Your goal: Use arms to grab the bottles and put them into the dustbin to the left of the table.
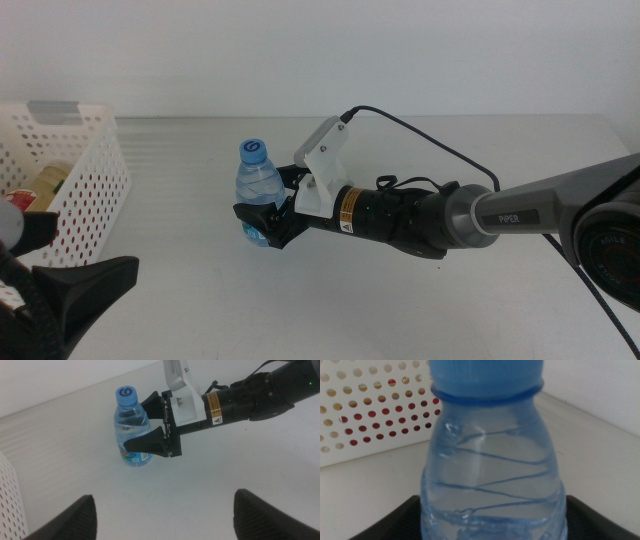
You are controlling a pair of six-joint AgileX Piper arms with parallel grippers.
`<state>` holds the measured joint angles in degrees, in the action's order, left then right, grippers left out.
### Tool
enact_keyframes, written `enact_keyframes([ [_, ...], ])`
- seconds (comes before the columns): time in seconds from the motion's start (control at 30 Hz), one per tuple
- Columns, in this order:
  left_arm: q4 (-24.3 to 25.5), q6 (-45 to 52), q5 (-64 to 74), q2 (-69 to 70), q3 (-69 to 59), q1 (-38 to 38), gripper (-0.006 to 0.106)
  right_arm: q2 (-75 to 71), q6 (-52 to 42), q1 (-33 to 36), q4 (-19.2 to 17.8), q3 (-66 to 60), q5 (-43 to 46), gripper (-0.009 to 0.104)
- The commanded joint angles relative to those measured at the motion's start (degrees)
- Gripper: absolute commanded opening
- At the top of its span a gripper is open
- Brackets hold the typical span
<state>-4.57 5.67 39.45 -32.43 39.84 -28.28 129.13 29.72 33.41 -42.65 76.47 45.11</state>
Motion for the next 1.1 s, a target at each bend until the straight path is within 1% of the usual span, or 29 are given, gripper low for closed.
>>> enact_keyframes([
  [0.0,-0.3,-0.61,-3.79,-0.16,1.37,-0.2,0.09,-4.6,0.61,0.19,0.46,1.68,4.56,0.092],
  [0.03,-0.3,-0.61,-3.79,-0.16,1.37,-0.2,0.09,-5.06,1.61,0.19,-0.34,1.68,4.5,0.096],
  [0.17,-0.3,-0.61,-3.79,-0.16,1.37,-0.2,0.09,-6.95,5.14,0.19,-1.08,1.07,4.35,0.096],
  [0.27,-0.3,-0.61,-3.79,-0.16,1.37,-0.2,0.09,-9.52,3.0,0.09,-0.48,-2.71,4.35,0.096],
  [0.4,-0.3,-0.61,-3.79,-0.16,1.37,-0.2,0.09,-14.95,-2.29,0.01,2.25,-10.97,4.58,0.096],
  [0.5,-0.3,-0.61,-3.79,-0.16,1.37,-0.2,0.09,-19.76,-5.47,0.01,2.96,-17.2,4.63,0.096],
  [0.57,-0.3,-0.61,-3.79,-0.16,1.37,-0.2,0.09,-23.14,-6.27,0.01,4.16,-21.33,4.52,0.096],
  [0.8,-0.3,-0.61,-3.79,-0.16,1.37,-0.2,0.09,-36.48,-10.28,-0.1,12.16,-32.98,3.79,0.096],
  [0.9,-0.3,-0.61,-3.79,-0.16,1.37,-0.2,0.09,-42.5,-9.26,-0.1,13.9,-37.03,-1.9,0.095],
  [0.97,-0.3,-0.61,-3.79,-0.16,1.37,-0.2,0.09,-47.26,-8.77,-0.1,15.28,-38.59,-8.85,0.093],
  [1.07,-0.3,-0.61,-3.79,-0.16,1.37,-0.2,0.09,-53.75,-9.5,0.0,18.58,-39.37,-21.26,0.088],
])
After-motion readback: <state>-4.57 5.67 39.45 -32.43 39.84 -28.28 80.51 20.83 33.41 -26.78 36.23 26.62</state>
